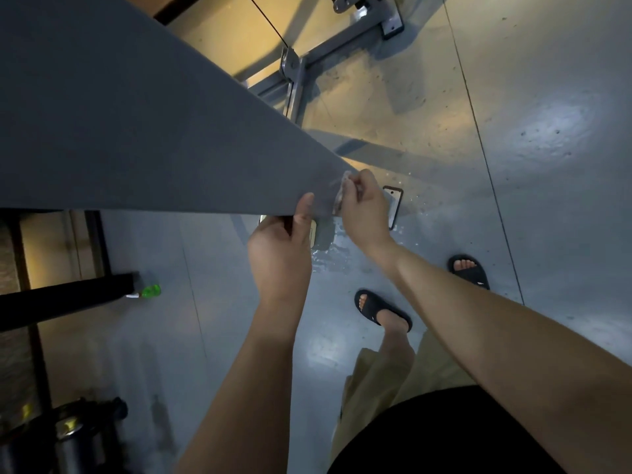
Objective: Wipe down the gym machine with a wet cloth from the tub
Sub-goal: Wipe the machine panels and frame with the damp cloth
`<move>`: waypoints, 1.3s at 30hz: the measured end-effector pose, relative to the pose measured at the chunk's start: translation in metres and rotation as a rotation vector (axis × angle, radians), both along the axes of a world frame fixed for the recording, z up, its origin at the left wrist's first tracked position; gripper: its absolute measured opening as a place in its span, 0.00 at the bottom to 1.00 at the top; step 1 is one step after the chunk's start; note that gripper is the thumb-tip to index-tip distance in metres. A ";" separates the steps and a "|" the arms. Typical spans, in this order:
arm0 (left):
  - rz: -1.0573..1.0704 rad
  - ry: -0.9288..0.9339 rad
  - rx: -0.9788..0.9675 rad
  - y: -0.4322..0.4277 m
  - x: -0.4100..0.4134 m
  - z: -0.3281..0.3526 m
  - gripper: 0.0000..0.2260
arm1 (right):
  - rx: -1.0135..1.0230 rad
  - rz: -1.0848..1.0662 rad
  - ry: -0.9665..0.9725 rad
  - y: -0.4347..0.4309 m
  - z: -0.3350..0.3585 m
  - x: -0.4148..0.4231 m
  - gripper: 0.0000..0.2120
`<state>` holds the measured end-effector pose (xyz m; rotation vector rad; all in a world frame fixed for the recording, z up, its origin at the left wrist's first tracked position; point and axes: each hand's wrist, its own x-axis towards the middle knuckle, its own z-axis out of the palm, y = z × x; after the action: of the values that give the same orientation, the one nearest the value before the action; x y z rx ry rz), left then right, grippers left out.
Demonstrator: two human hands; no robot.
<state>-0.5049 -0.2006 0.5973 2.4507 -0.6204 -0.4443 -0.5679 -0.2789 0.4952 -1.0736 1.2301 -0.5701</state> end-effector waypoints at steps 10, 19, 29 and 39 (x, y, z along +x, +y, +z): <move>-0.032 0.034 -0.005 0.015 -0.002 0.018 0.31 | 0.076 -0.063 -0.099 0.003 0.019 -0.001 0.12; -0.031 0.038 -0.109 0.019 0.001 0.029 0.20 | -0.066 -0.014 -0.183 0.013 0.056 0.006 0.12; -0.040 0.048 -0.095 0.019 0.004 0.030 0.15 | -0.205 -0.012 -0.056 0.023 0.078 0.006 0.11; -0.033 0.036 -0.091 0.021 0.005 0.040 0.20 | -0.150 0.020 -0.130 0.019 0.095 -0.002 0.06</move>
<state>-0.4994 -0.1796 0.6372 2.3445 -0.6521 -0.4621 -0.5695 -0.2600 0.5901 -1.1543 1.0752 -0.7144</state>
